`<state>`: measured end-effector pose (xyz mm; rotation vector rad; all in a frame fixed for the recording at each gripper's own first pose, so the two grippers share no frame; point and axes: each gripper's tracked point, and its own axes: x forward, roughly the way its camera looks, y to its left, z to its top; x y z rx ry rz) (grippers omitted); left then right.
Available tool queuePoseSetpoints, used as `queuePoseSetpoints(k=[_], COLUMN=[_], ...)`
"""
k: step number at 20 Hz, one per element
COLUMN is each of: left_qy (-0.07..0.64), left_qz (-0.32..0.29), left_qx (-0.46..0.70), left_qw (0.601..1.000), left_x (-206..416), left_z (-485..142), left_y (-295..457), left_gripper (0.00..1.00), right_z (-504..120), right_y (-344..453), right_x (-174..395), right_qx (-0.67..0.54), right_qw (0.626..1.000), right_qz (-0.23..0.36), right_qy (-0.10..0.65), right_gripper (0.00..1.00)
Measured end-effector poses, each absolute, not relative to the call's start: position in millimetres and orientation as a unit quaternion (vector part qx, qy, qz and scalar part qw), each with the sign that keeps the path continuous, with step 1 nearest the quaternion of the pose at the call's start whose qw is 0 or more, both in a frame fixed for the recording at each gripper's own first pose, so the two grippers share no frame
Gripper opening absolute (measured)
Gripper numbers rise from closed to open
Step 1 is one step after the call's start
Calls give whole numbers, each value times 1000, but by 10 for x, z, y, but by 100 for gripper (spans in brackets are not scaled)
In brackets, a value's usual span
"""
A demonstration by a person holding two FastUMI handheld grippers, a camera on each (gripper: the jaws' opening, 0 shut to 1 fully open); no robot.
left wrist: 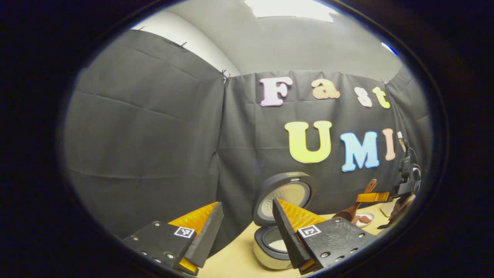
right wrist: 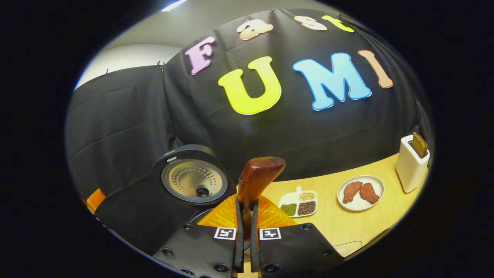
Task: Close the left gripper, press the button to open the rice cooker; take a wooden spoon from the chopstick holder with the right hand, scoop a spoonful of rice and pour it into the rice cooker, then put the wooden spoon back into the chopstick holder.
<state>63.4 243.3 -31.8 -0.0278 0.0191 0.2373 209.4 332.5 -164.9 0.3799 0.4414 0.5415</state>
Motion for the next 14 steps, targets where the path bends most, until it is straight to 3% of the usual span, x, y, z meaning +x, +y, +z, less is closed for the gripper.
queuePoseSetpoints(k=[14], left_qy=[0], left_qz=[50], left_qx=[-19], left_qw=[999], left_x=[910], left_z=[-98], left_y=[1509], left_gripper=[81], right_z=[-1681], right_y=[1750], right_x=[2092], right_qx=[207], right_qw=[945], right_qz=[145], right_qy=[206], right_gripper=[8])
